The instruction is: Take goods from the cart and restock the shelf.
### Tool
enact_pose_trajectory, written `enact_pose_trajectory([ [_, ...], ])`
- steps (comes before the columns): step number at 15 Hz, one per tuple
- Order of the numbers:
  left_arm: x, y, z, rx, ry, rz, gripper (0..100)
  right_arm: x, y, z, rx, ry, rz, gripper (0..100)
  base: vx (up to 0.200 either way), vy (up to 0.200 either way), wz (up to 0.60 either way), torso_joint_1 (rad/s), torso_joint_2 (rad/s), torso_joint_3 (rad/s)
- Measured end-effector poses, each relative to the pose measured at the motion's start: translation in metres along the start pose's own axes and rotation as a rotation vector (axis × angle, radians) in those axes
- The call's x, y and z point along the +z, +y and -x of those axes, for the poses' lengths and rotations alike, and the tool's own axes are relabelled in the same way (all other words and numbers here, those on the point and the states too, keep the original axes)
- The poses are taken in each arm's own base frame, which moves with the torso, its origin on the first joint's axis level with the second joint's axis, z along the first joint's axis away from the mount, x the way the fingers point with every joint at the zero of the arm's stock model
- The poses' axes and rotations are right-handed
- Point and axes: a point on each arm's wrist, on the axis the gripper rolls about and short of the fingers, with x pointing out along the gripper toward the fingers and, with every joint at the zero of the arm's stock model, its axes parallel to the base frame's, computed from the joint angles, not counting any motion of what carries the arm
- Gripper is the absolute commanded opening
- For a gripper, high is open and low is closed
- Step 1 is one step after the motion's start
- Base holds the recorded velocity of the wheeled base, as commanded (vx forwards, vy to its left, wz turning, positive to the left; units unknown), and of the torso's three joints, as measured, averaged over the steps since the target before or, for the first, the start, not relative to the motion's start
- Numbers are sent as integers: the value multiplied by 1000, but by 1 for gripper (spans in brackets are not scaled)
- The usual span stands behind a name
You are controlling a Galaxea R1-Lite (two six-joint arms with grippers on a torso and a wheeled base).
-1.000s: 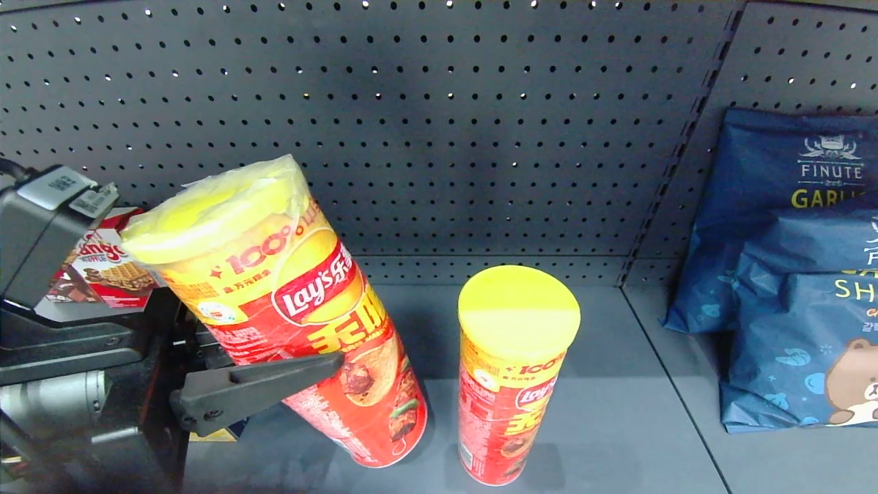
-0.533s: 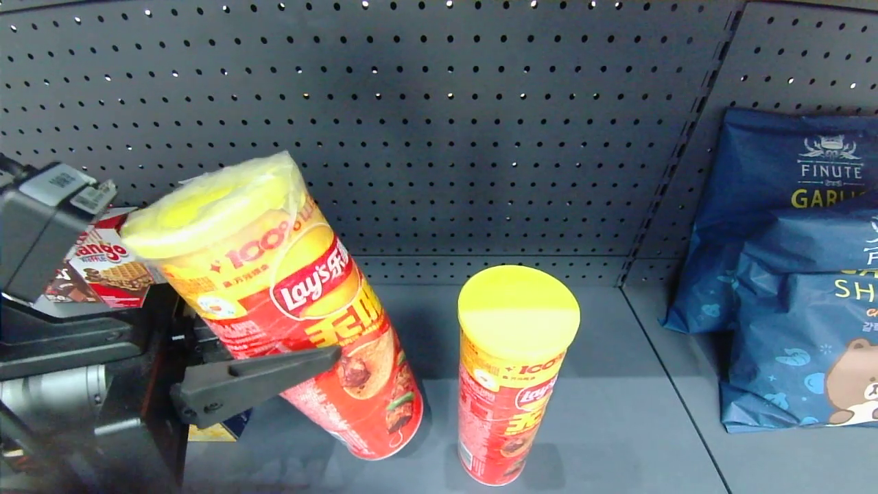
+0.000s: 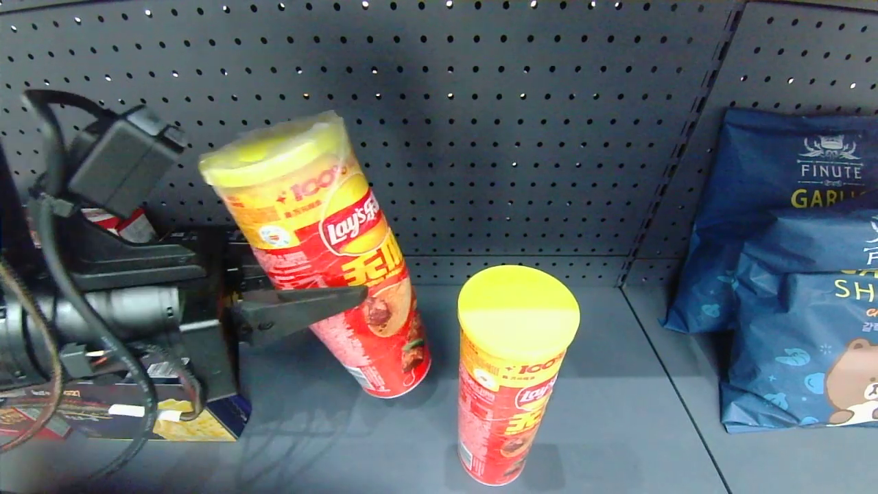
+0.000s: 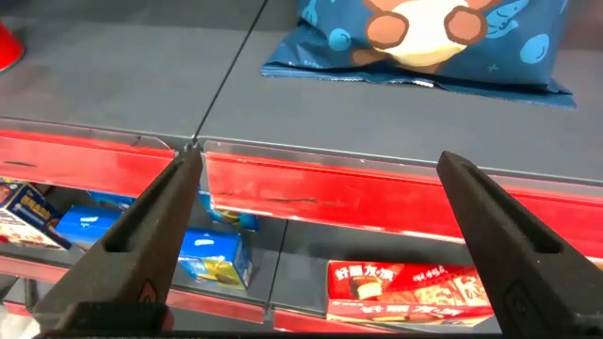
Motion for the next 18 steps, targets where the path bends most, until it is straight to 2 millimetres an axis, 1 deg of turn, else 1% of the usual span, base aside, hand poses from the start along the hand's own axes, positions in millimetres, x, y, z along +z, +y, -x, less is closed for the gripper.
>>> enact_pose_trajectory([
  [4,8,22,-35,7,63,-32,0,0,0,0,0,0,0,100,0,0,0,0,0,0],
  [7,2,42,-63,18,107,-143,0,0,0,0,0,0,0,100,0,0,0,0,0,0],
  [11,-5,64,-93,21,133,-161,0,0,0,0,0,1,0,100,0,0,0,0,0,0],
  [14,-9,76,-113,16,143,-170,0,0,0,0,1,1,0,100,0,0,0,0,0,0],
  [18,-13,86,-128,13,147,-172,0,0,0,0,0,1,0,100,0,0,0,0,0,0],
])
